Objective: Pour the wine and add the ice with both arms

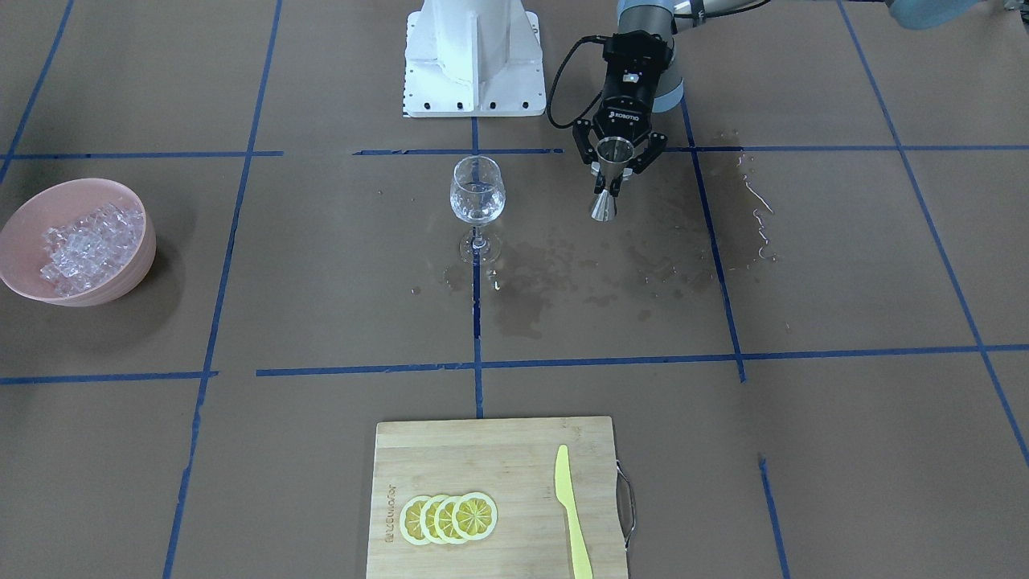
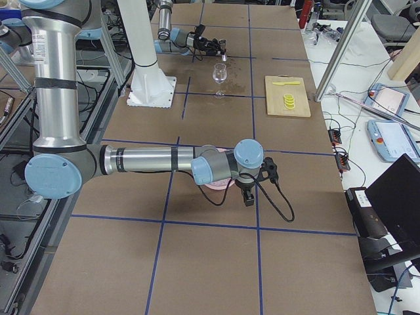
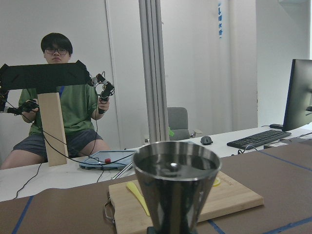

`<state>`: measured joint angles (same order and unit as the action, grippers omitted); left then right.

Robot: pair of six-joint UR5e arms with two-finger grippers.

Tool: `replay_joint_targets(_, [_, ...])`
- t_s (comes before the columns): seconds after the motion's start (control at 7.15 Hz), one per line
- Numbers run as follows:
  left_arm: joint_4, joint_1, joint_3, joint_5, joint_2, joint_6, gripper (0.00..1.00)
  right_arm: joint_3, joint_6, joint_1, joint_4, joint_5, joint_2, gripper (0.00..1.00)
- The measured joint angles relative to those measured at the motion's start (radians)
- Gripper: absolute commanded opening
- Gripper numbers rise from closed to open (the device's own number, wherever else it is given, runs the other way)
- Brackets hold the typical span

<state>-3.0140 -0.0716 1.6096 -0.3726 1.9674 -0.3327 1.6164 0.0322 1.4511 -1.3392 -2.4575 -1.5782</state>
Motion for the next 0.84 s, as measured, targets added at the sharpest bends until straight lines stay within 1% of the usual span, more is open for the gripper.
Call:
replay_joint_targets(0.42, [0.159, 0.002, 0.048, -0.003, 0.039, 0.038, 0.0, -0.009, 0.0, -0.001, 0.0, 0.0, 0.003, 1.0])
replay_joint_targets(0.84, [0.26, 0.001, 0.065, -0.003, 0.057, 0.103, 0.0, -0.01, 0.0, -0.001, 0.0, 0.0, 0.004, 1.0])
